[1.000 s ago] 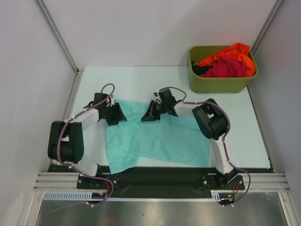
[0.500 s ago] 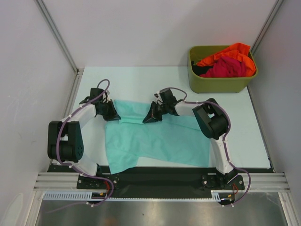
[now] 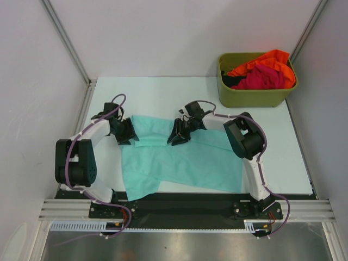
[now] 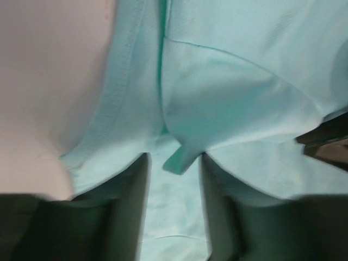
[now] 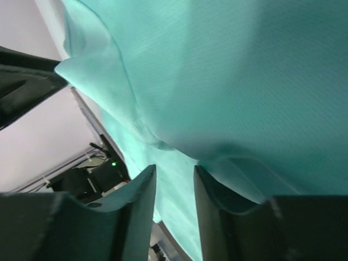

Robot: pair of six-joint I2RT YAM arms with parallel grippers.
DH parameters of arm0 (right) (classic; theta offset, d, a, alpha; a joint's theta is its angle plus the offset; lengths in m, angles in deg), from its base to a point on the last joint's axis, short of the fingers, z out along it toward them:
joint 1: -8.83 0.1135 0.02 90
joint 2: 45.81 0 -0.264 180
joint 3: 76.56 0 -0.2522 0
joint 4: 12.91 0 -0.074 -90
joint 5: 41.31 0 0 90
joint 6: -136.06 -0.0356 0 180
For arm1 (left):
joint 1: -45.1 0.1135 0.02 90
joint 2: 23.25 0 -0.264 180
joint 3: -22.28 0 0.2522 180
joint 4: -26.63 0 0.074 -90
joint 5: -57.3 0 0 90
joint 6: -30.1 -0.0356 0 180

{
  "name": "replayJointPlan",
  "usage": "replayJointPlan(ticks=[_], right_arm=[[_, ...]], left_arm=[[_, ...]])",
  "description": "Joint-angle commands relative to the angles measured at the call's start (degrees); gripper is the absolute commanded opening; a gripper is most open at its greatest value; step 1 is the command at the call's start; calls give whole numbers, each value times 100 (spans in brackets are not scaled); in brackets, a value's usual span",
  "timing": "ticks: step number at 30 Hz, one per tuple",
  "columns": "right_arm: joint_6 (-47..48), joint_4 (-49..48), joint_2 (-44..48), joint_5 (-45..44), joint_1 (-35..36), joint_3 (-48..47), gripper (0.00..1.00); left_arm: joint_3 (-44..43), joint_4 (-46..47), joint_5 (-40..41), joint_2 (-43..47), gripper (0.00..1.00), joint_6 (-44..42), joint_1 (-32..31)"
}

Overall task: Fold and stack the t-shirts
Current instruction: Fold the tshirt

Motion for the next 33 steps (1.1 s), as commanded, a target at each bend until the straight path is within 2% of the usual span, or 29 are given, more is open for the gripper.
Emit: replayJointPlan(ticks=[1, 3, 7, 15, 18, 19, 24, 27, 30, 33], right_arm=[[850, 1155, 634, -128, -120, -248, 42], [1142, 1716, 952, -374, -164, -221, 48], [1757, 2395, 1506, -1260, -506, -46, 53], [1601, 1948, 2613, -2431, -2175, 1438, 59], [1636, 1781, 2833, -2827, -2685, 1659, 65], [1653, 1772, 2843, -2880, -2930, 1668, 65], [1951, 1948, 2764, -3134, -3240, 1554, 64], [2031, 2106, 2728, -3302, -3565, 1528, 56], [2145, 2211, 2904, -3416, -3731, 1615, 56], [2137, 2273, 3001, -3154, -3864, 1729, 57]], left_arm=[[-286, -201, 588, 579, 61, -116, 56], [-312, -114, 676, 712, 67, -143, 64], [-488, 255, 536, 678, 68, -117, 56], [-1014, 1634, 44, -576, 63, -20, 56], [-1383, 1654, 43, -1087, 63, 94, 64], [-1454, 1662, 96, -1159, 63, 121, 64], [-1850, 1698, 131, -1520, 61, 86, 64], [-1929, 1671, 131, -1652, 57, 121, 64], [-1903, 1671, 131, -1687, 57, 147, 64], [-1903, 1557, 184, -1731, 57, 121, 73]])
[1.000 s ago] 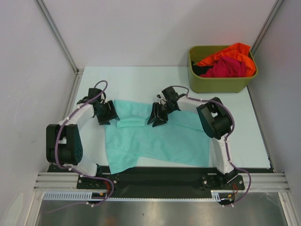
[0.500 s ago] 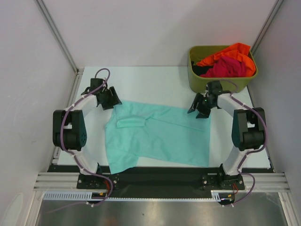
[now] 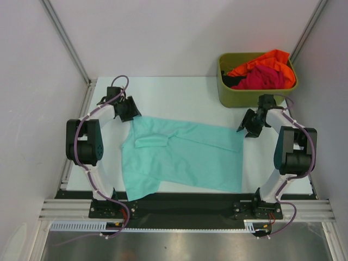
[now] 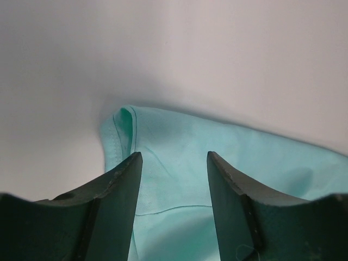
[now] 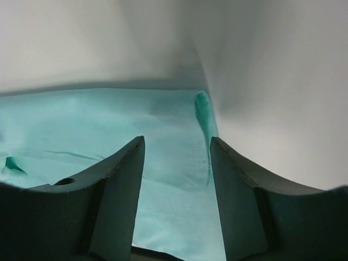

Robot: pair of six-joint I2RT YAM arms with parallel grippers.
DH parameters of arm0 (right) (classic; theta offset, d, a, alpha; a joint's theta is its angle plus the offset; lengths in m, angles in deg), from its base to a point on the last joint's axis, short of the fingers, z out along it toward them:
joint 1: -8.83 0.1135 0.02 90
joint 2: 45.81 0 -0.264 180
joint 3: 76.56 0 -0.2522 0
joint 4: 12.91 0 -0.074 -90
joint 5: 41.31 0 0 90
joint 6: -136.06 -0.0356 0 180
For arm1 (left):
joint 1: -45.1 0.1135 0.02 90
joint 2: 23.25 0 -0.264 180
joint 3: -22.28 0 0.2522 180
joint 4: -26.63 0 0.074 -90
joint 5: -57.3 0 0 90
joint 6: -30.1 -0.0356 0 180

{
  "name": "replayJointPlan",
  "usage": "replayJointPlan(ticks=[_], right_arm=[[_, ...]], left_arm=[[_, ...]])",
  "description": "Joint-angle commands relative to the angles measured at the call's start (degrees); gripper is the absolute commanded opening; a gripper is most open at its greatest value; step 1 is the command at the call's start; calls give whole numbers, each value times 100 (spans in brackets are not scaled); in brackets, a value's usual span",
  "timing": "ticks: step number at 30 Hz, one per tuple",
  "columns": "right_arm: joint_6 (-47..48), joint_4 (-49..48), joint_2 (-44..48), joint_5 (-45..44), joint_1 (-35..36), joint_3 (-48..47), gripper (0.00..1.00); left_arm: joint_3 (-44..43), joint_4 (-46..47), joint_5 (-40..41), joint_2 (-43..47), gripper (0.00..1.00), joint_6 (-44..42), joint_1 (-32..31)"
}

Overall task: Fold and stack the t-shirts
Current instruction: Fold the tshirt

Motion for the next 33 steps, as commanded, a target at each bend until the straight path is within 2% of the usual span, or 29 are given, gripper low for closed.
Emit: replayJointPlan(ticks=[1, 6, 9, 13, 15, 18, 20, 22, 26, 33], right_arm=[[161, 122, 411, 62, -127, 88, 57], [55, 69, 517, 491, -135, 326, 56], [-93, 149, 770, 729, -135, 614, 55], [-252, 236, 1227, 695, -135, 975, 56], [-392, 158, 1386, 948, -135, 1169, 56], [-814, -149, 1615, 1187, -135, 1590, 51], [-1165, -482, 1781, 1310, -135, 1958, 43], [-1472, -746, 1861, 1346, -153, 2179, 40], [-1886, -1213, 2098, 1328, -223, 2785, 39], [-2177, -1908, 2126, 1135, -320, 3156, 41]], left_arm=[[-185, 21, -6, -74, 56, 55, 36], [-107, -348, 125, 118, 48, 239, 36], [226, -524, 292, 583, 51, 503, 36], [684, -744, 477, 1303, 55, 512, 27], [1051, -788, 451, 1620, 55, 486, 27], [1570, -753, 215, 2105, 53, 539, 27], [1783, -701, 39, 2272, 52, 618, 27], [1994, -726, -94, 2343, 51, 635, 27], [2196, -753, -129, 2597, 50, 627, 18], [2284, -797, -190, 2730, 50, 609, 18]])
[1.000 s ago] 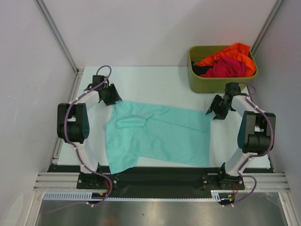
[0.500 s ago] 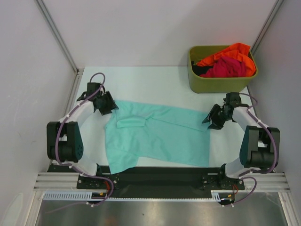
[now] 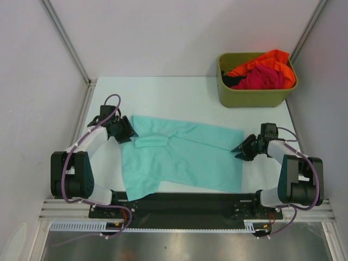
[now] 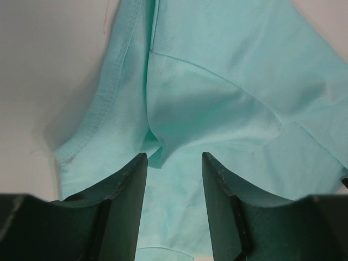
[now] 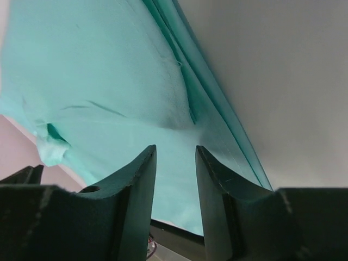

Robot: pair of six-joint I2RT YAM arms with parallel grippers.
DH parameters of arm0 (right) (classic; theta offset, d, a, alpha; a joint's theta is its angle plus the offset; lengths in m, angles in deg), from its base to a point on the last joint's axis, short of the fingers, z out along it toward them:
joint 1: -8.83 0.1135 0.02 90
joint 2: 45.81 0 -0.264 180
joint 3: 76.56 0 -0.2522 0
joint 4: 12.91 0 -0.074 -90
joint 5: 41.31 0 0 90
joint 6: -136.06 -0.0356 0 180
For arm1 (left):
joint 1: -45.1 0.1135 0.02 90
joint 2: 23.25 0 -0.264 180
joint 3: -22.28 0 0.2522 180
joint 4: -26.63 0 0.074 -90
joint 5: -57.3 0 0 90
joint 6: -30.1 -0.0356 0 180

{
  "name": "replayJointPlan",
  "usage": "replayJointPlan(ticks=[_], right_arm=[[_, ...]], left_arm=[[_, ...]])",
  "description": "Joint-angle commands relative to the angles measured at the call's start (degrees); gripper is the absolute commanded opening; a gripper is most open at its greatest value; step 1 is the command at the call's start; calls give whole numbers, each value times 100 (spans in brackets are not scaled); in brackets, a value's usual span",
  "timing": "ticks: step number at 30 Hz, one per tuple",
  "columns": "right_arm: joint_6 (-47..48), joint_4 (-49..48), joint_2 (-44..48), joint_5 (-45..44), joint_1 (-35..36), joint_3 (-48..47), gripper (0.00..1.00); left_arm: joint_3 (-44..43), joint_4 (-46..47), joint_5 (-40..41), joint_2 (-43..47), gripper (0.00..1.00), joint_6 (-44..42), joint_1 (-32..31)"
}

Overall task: Fold and stack the t-shirts
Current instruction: Fold the tshirt

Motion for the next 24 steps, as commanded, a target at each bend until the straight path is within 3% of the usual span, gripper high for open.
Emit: replayJointPlan(ticks=[1, 8, 14, 18, 22, 24], right_arm=[[-243, -619, 12, -104, -75, -22, 40], [-155, -768, -234, -263, -198, -40, 40], [-120, -829, -410, -272, -233, -75, 37], [-111, -909, -551, -166, -242, -136, 27], [-50, -830, -525, -157, -242, -242, 8], [21, -733, -499, -166, -242, -312, 4]], left_arm=[[27, 69, -180, 258, 50, 78, 10], [79, 69, -250, 223, 50, 25, 18], [114, 130, -426, -23, 58, -89, 10], [88, 130, -417, -225, 60, -256, 18], [88, 183, -409, -419, 59, -309, 18], [88, 227, -435, -524, 58, -318, 18]])
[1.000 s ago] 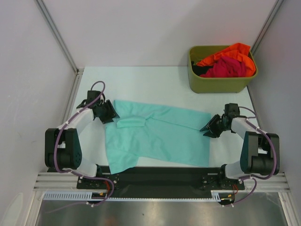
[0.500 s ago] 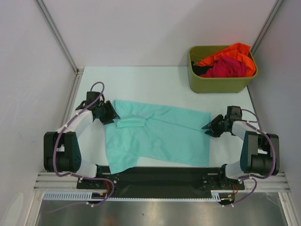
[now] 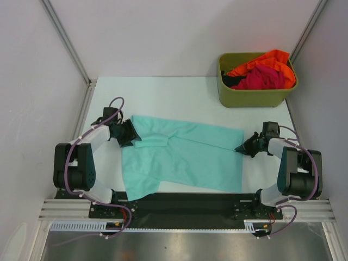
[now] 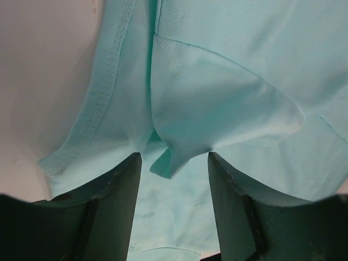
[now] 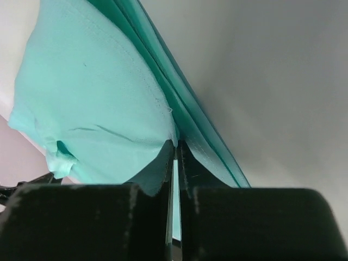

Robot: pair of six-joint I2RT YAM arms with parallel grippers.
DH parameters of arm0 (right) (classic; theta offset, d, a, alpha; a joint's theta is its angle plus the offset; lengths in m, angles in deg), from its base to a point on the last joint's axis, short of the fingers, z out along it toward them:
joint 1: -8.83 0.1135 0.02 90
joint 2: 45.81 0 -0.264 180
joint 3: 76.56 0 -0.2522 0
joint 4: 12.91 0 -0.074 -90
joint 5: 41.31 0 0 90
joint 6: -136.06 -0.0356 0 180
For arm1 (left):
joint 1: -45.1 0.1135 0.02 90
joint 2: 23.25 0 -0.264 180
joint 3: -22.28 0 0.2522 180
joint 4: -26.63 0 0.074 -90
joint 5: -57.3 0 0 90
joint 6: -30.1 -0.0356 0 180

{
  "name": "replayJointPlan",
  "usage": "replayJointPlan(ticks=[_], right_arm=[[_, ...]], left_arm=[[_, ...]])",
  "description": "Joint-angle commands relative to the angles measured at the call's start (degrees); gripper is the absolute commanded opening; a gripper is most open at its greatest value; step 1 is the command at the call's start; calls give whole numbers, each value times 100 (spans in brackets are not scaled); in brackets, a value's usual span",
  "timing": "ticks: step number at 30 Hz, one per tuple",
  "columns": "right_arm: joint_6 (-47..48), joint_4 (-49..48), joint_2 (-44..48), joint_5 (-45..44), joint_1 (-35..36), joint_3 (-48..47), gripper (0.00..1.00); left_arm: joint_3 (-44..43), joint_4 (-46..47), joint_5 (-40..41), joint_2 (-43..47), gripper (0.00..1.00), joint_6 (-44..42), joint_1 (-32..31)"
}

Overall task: Fold and stack the t-shirts
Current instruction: Fold the tshirt

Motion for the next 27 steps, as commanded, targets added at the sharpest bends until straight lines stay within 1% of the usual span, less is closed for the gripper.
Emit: replayJointPlan(ticks=[1, 4, 6, 8, 13, 14, 15, 16, 17, 20, 23, 27], right_arm=[[134, 10, 13, -72, -30, -281, 3], [196, 72, 22, -55, -30, -326, 2], [214, 63, 22, -46, -30, -343, 1], [214, 63, 31, -20, -30, -352, 0], [222, 63, 57, -2, -21, -378, 0], [223, 81, 57, 7, -21, -387, 0], [223, 72, 57, 16, -21, -405, 0], [240, 72, 66, 33, -21, -405, 0], [240, 72, 66, 51, -21, -396, 0], [231, 28, 83, 60, -21, -396, 0], [231, 2, 57, 77, -21, -396, 0], [231, -16, 13, 103, -21, -387, 0]], left_arm=[[1, 179, -137, -164, 58, -158, 18], [-26, 205, -295, -296, 57, -158, 18], [44, 258, -401, -279, 57, -97, 18], [150, 328, -594, -182, 55, -9, 10], [142, 434, -805, -155, 41, 141, 18], [72, 399, -840, -182, 42, 158, 18], [54, 303, -806, -173, 46, 150, 18], [19, 241, -745, -147, 60, 132, 10], [27, 197, -692, -86, 62, 106, 18], [106, 222, -656, -6, 64, 9, 10], [203, 328, -744, -24, 62, 27, 10], [317, 477, -788, 125, 54, 79, -52]])
